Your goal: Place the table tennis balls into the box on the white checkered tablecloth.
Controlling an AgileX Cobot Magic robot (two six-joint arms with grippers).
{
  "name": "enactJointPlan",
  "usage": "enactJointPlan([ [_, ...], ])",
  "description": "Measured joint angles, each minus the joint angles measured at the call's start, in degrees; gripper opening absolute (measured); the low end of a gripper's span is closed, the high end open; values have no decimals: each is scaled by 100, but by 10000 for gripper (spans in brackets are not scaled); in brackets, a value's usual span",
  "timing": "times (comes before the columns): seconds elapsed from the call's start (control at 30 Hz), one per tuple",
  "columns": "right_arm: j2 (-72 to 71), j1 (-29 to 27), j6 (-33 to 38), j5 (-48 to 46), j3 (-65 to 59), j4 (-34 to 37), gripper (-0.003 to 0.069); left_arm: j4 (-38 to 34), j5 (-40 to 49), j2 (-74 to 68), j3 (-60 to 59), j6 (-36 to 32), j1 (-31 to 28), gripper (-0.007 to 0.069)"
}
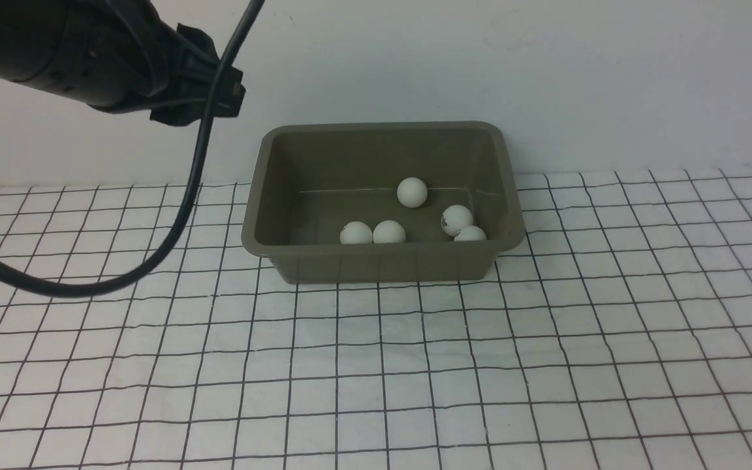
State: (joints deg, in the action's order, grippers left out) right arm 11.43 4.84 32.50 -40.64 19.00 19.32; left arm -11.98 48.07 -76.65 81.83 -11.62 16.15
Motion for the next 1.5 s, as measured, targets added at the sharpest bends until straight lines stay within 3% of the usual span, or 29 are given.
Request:
enactJointPlan([
  [0.3,0,0,4,-99,0,0,461,1131,67,1515,0,470,0,268],
  [0.5,0,0,4,-113,0,0,461,2087,1097,2884,-125,1226,0,268],
  [0.67,0,0,4,-113,0,0,461,2768,1226,3624,-837,1987,0,268],
  [0.73,0,0,4,-113,0,0,461,3047,1132,3975,-1630,2396,0,268],
  [0.9,0,0,4,-113,0,0,461,3199,166,4563,-3650,2863,0,268],
  [1.07,0,0,4,-113,0,-2,461,3042,-1648,4660,-5634,3231,0,268],
  [1.27,0,0,4,-117,0,-2,461,2922,-2754,4559,-6522,3266,0,268],
  [1.5,-13,0,4,-117,0,-2,461,2820,-3070,4444,-6829,3281,0,268],
])
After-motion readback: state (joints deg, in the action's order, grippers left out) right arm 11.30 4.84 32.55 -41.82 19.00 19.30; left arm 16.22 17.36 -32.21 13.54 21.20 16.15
